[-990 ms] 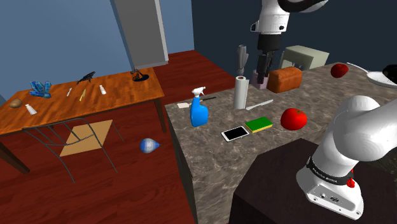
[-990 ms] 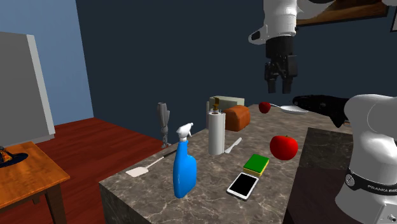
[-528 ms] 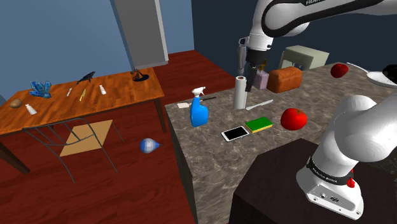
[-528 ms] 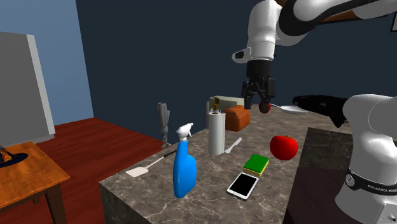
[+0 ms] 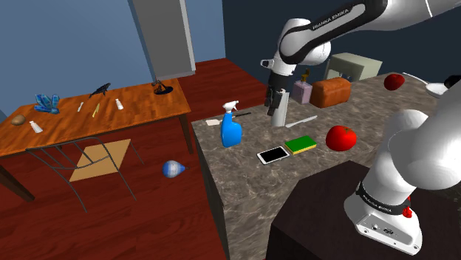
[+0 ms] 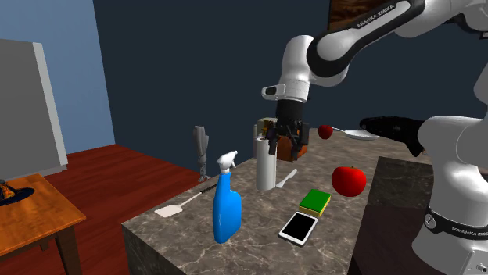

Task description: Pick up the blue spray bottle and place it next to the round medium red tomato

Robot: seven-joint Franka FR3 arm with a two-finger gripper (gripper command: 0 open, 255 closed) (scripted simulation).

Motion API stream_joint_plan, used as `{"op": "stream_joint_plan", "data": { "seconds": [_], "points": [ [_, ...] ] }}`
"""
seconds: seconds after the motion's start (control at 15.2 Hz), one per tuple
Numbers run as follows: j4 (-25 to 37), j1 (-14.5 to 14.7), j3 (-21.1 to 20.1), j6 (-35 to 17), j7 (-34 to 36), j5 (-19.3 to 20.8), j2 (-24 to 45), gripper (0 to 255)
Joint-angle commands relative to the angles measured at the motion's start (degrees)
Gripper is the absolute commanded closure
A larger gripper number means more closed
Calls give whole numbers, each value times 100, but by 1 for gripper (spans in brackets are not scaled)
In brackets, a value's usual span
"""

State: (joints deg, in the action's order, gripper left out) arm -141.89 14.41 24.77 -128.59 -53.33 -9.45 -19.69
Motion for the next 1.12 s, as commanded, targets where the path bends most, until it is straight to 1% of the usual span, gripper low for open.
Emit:
{"op": "stream_joint_plan", "data": {
  "seconds": [0.0,0.2,0.33,0.46,0.59,0.66,1.06],
  "points": [
    [162,283,233,-346,-735,-426,445,0],
    [513,678,541,-661,-1929,-1273,1167,0],
    [811,859,655,-743,-2767,-1932,1671,0],
    [1151,937,669,-733,-3580,-2593,2175,0],
    [1518,899,570,-659,-4319,-3189,2655,0],
    [1620,865,520,-634,-4500,-3331,2777,0],
    [1676,861,347,-859,-4773,-3783,3177,0]
  ]
}}
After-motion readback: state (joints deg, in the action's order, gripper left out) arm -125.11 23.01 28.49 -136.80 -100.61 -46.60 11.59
